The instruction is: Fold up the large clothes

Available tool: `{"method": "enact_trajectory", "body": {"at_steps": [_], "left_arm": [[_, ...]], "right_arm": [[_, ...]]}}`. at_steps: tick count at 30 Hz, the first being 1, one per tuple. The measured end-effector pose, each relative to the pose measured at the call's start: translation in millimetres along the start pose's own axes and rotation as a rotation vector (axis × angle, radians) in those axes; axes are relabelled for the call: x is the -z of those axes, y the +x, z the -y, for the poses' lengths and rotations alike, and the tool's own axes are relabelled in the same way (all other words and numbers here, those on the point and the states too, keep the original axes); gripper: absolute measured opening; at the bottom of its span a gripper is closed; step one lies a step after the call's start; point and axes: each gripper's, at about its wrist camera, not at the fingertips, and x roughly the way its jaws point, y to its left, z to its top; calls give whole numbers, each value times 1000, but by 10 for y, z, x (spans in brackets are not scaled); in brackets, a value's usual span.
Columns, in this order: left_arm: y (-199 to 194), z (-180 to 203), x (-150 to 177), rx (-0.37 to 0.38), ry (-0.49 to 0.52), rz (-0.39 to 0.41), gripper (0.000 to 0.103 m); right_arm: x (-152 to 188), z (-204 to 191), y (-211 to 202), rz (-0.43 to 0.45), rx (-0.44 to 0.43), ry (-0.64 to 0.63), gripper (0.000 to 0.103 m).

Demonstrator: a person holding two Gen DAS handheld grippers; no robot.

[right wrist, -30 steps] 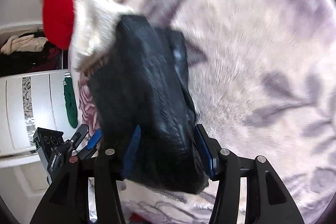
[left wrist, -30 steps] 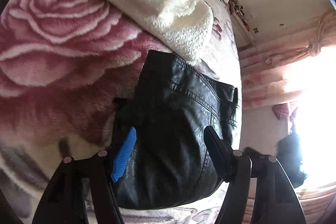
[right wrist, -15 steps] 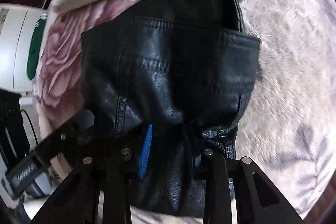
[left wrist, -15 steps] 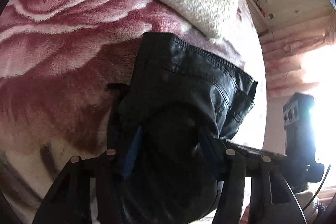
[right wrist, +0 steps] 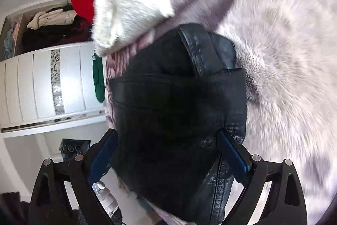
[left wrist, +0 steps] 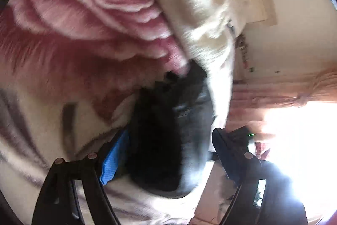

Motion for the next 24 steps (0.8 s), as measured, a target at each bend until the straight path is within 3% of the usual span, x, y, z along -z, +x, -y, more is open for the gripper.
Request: {"method": "enact_trajectory", "body": {"at_steps": [4, 7, 10, 12, 14, 19, 20, 21, 24], "left_arm": [[-5, -24, 64, -49, 56, -1, 80], [5, -25, 97, -65, 80, -1, 80], [24, -51, 114, -48, 62, -5, 80], [7, -44, 145, -45, 66, -3, 80], [-47, -53, 191, -53, 74, 2, 80], [-124, -133, 269, -73, 59, 8, 80], [-135, -152, 281, -78, 56, 11, 80], [-157, -174, 294, -84, 56, 14, 80], [-248, -212, 312, -96, 55, 27, 80]], "right_arm": [[101, -94, -557, 111, -47, -44, 97], [178, 71, -770, 173, -49, -12, 97], [148, 368, -365, 23, -31, 38, 98], [111, 469, -46, -38, -139, 53, 98], [27, 473, 211, -56, -244, 54, 103], [-45, 263, 329, -60, -194, 22, 103], [-9, 245, 302, -37, -186, 24, 100], [56, 249, 253, -4, -175, 43, 87], [412, 367, 65, 188, -179, 228, 59]]}}
